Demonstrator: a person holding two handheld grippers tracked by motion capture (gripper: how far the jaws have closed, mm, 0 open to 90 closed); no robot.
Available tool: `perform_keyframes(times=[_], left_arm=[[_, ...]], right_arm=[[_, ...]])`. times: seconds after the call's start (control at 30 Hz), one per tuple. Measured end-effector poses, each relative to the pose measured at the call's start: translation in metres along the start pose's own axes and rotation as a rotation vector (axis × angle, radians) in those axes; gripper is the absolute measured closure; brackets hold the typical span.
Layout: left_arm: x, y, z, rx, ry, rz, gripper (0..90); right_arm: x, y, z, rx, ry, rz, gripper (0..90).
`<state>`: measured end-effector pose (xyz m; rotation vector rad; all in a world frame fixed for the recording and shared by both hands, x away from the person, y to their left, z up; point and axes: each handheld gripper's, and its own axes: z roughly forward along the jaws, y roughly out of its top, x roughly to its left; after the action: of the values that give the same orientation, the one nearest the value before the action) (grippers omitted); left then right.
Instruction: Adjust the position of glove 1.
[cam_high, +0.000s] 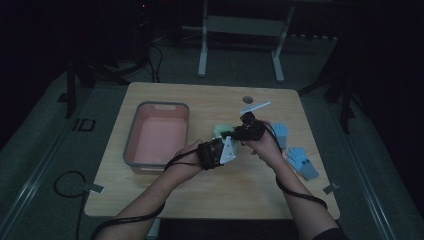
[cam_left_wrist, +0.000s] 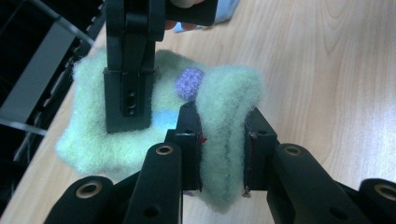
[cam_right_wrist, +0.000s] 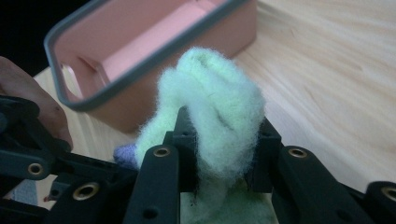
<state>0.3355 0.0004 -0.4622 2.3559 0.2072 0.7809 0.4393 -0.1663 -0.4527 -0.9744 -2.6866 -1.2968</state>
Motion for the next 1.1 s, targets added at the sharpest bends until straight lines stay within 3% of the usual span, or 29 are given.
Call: perform_keyframes(times=[0.3, 0.83, 0.87, 1.1], left_arm=[[0.018, -0.015, -0.023, 0.013, 0.056, -0.010, 73.1], [0.033, -0.048, -0.052, 0.062, 0.098, -0.043, 73.2], [0.036, -0.057, -0.059, 0.075, 0.108, -0.056, 73.2], [0.042, -0.077, -0.073, 0.104, 0.128, -0.080, 73.1]], right_arm=[[0.019, 0.038, 0.013, 0.002, 0.000, -0.067, 70.5], [0.049, 0.077, 0.053, 0.041, 0.028, -0.144, 70.6], [0.056, 0.084, 0.060, 0.051, 0.028, -0.161, 70.6], [0.071, 0.099, 0.083, 0.064, 0.047, -0.182, 70.6]])
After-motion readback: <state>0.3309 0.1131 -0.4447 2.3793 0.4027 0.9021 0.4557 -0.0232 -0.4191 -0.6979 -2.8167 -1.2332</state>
